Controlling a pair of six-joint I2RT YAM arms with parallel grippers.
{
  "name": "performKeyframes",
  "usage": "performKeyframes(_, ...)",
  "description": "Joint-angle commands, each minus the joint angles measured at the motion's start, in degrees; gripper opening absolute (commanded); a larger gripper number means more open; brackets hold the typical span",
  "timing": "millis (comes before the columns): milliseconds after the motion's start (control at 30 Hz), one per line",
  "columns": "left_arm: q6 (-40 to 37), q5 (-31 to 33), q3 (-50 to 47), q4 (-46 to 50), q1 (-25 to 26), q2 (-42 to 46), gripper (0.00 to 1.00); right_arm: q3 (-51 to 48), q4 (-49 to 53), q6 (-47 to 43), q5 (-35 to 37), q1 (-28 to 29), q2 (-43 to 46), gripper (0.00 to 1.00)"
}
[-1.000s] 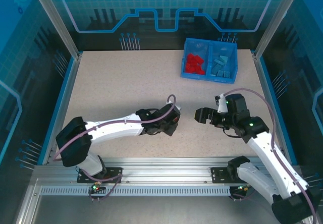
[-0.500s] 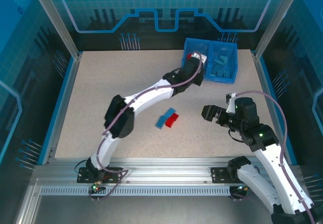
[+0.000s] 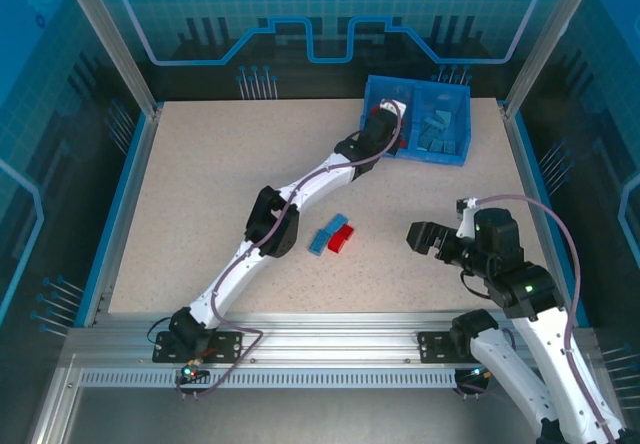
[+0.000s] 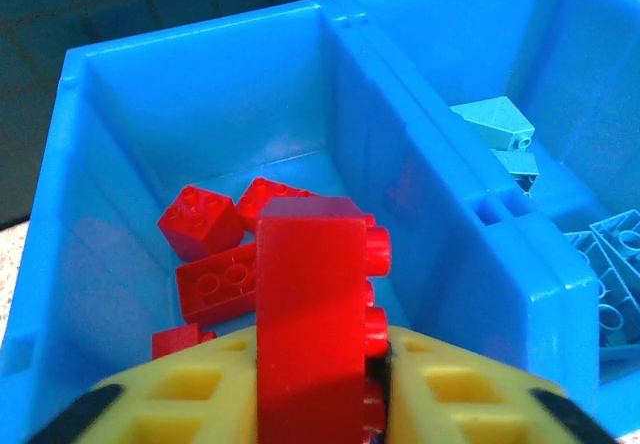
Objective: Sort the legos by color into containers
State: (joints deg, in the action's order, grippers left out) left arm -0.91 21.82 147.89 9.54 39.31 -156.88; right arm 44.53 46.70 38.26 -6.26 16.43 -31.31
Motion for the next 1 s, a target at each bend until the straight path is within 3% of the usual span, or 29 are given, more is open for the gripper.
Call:
performKeyframes(0, -1.1, 0.8, 3.4, -4.3, -0.5, -0.5, 0.51, 0.6, 2.7, -1.6, -0.2, -0.6, 1.7, 0.99)
performKeyframes(133, 0.3, 0.3, 0.6, -3.4, -0.3, 3.6, 0.61, 1.5, 3.4, -1.9, 0.6, -0.6, 2.0, 0.99)
performKeyframes(267, 1.3, 0.8, -11.4, -5.8, 1.1, 15.7, 0.64, 0.9, 2.9, -1.5, 0.6, -0.6, 1.7, 0.99)
performKeyframes(433, 5.1, -4.6, -40.6, -18.1, 3.2, 38.6, 0.65, -0.4, -0.1, -2.2, -1.0, -0.5, -0.3, 0.99)
performKeyframes(533, 6.2, -9.4, -57.8, -20.0, 4.8, 52.3, 0.68, 0.1, -1.9, -3.6, -2.6, -0.2, -3.5, 0.99)
performKeyframes(633, 5.3, -15.4, -71.7, -15.6, 6.9, 66.3, 0.74, 1.0, -4.7, -5.4, -4.0, 1.8, -7.9, 0.99)
performKeyframes(733, 0.4, -13.0, -82.0, -7.5, 11.0, 79.4, 0.77, 2.3, -7.8, -7.3, -0.6, 7.2, -13.6, 0.99)
performKeyframes(967, -9.0, -12.8, -92.5, 17.9, 14.5, 101.2, 0.83, 9.6, -13.1, -13.0, 6.5, 20.7, -32.6, 0.99)
